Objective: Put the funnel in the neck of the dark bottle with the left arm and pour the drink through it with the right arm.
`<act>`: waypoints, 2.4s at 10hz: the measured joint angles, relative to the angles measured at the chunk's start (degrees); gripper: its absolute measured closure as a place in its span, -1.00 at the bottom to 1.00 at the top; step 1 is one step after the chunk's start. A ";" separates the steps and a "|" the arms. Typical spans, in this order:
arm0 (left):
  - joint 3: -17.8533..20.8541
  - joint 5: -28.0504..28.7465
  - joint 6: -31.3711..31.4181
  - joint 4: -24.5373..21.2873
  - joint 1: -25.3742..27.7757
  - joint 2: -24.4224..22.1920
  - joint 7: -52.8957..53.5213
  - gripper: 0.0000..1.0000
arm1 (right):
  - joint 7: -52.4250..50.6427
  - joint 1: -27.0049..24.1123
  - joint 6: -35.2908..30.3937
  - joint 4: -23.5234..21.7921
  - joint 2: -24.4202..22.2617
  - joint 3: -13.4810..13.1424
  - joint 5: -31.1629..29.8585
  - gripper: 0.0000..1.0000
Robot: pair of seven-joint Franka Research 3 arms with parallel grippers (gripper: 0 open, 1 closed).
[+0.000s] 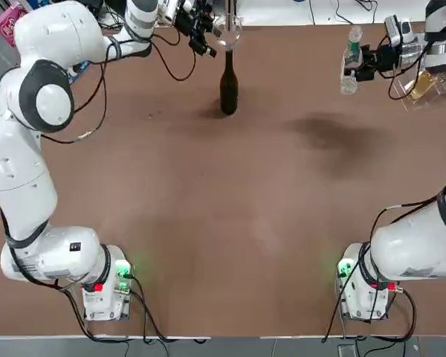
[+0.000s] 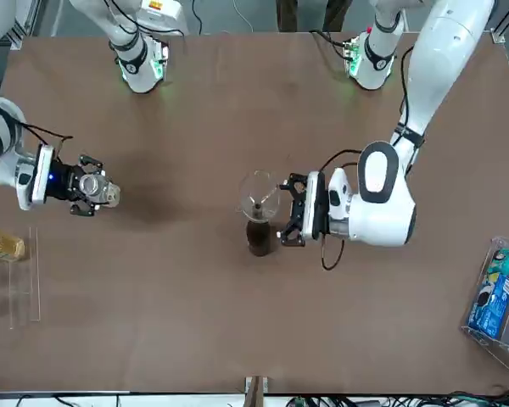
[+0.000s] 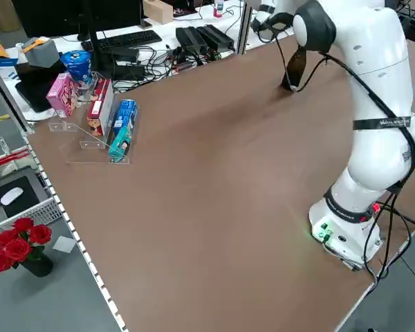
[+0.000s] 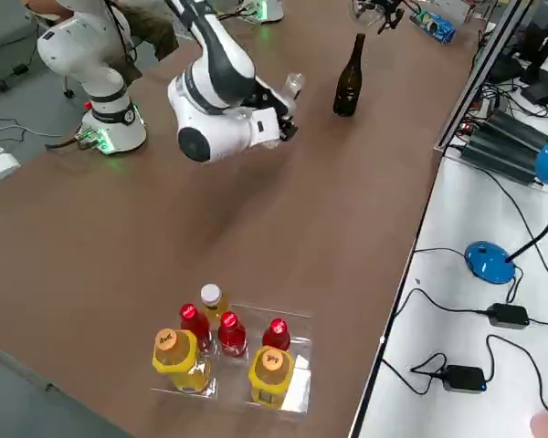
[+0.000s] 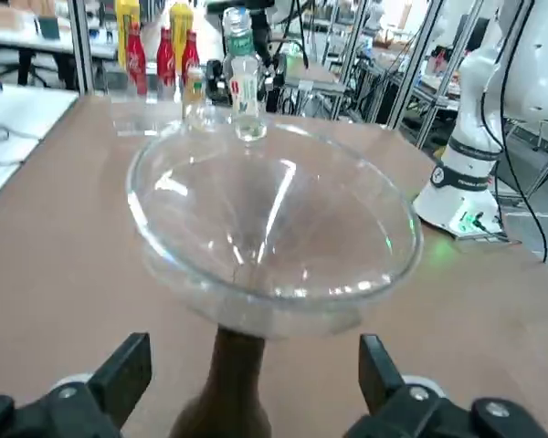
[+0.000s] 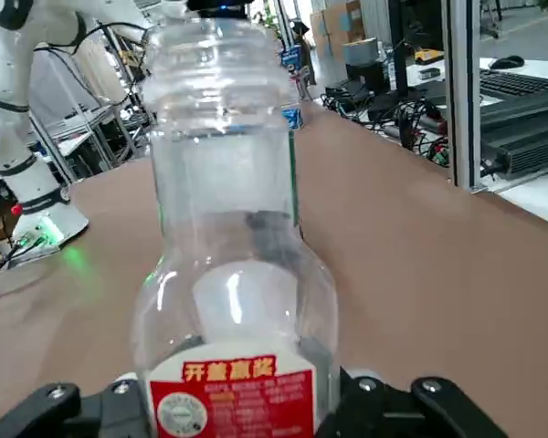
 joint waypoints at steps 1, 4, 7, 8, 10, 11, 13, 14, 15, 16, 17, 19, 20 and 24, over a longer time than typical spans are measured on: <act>-0.54 -1.21 0.13 0.03 -0.02 0.37 2.49 -1.00 | 3.68 0.00 2.78 -0.02 -1.76 1.82 -0.01 -0.01; -1.53 -5.23 1.06 0.05 -0.10 1.94 11.12 -1.00 | 17.78 0.12 12.32 -0.11 -8.37 9.57 -0.03 -0.01; -2.20 -8.11 2.22 0.05 -0.48 3.60 16.35 -1.00 | 33.16 0.22 22.79 -0.22 -13.57 18.53 -0.09 -0.02; -2.22 -9.25 2.32 0.06 -0.78 3.89 17.05 -0.99 | 36.56 0.21 25.22 -0.29 -14.09 20.51 -0.10 -0.02; -2.24 -12.08 2.44 0.07 -1.12 4.35 19.14 -0.96 | 44.67 0.21 29.12 -0.35 -14.78 24.21 -0.95 -0.02; -2.24 -13.73 2.45 0.05 -1.18 4.90 21.17 -0.92 | 49.48 0.22 30.29 -0.36 -15.52 25.71 -2.88 -0.02; -2.26 -15.78 2.46 0.04 -1.67 6.42 25.43 -0.81 | 57.73 0.21 30.83 -0.37 -17.22 27.62 -6.91 -0.02; -2.26 -15.97 2.47 0.06 -1.66 6.96 26.17 -0.71 | 60.83 0.20 31.20 -0.39 -18.08 28.61 -8.03 -0.02; -2.26 -15.98 2.47 0.09 -1.58 7.22 26.46 -0.57 | 64.05 0.19 31.97 -0.40 -18.83 29.90 -9.56 -0.02; -2.26 -16.00 2.51 0.11 -1.44 7.25 26.46 -0.44 | 67.93 0.16 33.33 -0.42 -19.54 31.68 -11.28 -0.02; -2.26 -16.25 2.53 0.13 -1.21 7.25 26.47 -0.33 | 72.66 0.17 34.66 -0.42 -20.25 33.91 -13.38 -0.02; -2.25 -16.80 2.53 0.14 -0.87 7.26 26.47 -0.20 | 83.91 0.17 36.00 -0.36 -21.72 38.06 -18.47 -0.02; -2.26 -17.38 2.53 0.12 -0.92 7.32 26.46 -0.14 | 89.60 0.18 36.57 -0.14 -22.35 39.96 -21.39 -0.02; -2.29 -19.14 2.52 0.04 -1.11 8.51 26.46 0.11 | 107.85 0.15 36.98 3.58 -22.98 46.58 -32.20 -0.03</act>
